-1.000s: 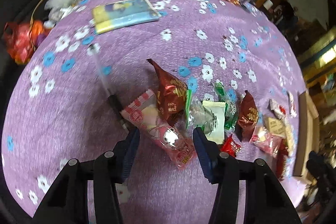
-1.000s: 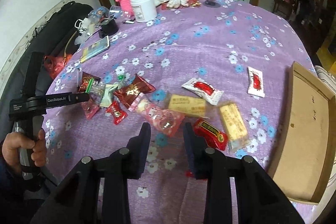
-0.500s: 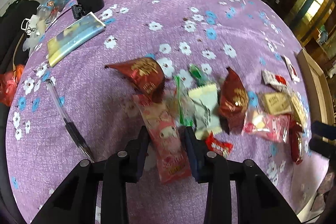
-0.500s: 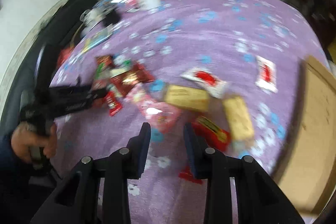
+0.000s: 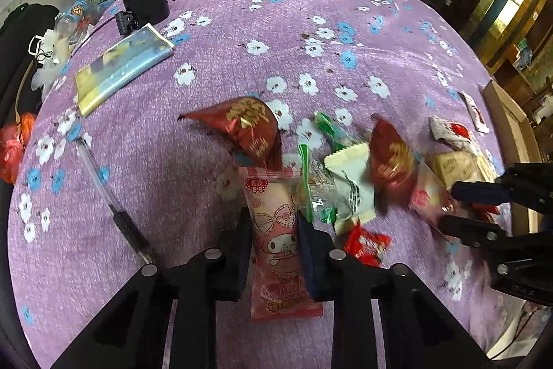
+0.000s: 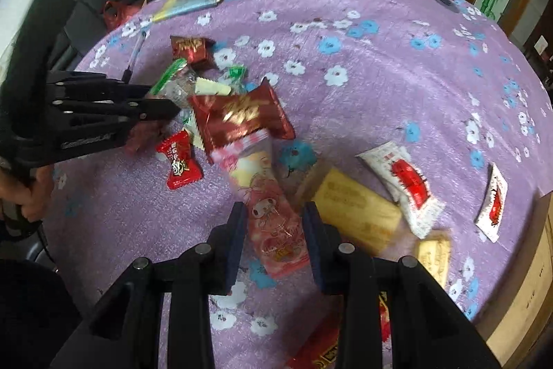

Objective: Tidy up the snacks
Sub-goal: 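Grasp the pink cartoon candy bar with the right gripper, then carry the pink candy bar with the right gripper into the tray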

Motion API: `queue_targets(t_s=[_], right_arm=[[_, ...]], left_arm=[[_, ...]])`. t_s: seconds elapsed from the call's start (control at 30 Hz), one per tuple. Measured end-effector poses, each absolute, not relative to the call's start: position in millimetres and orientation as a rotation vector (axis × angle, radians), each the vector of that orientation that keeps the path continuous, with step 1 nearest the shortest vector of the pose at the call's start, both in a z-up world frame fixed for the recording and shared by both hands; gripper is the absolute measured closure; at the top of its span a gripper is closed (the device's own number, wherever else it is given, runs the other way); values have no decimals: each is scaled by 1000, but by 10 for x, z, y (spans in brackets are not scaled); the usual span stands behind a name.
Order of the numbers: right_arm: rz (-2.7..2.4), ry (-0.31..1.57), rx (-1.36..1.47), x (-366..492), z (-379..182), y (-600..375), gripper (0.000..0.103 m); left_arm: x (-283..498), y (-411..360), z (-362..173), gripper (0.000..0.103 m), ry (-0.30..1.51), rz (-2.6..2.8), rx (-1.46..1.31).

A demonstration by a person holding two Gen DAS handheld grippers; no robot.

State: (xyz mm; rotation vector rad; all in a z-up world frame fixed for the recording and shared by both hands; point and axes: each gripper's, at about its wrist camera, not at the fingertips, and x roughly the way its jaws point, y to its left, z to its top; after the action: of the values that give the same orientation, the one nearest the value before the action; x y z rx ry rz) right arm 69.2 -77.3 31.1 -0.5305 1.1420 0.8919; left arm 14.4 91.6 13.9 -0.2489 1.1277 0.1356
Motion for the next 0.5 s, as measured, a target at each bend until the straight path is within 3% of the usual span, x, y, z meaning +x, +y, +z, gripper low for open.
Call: queue_targets(t_s=[0.07,0.27,0.5], right_arm=[[906,1139,-523,643,321,-750,78],[820,1137,-525,603,253,-692,74],[761,1153,-384,516,363,-861,81]], left_arm=[[96,885,138,78,1126,128,-242],[75,812,126,78,1111,123,-203],[-120,832,212,79,1056,77,-266]])
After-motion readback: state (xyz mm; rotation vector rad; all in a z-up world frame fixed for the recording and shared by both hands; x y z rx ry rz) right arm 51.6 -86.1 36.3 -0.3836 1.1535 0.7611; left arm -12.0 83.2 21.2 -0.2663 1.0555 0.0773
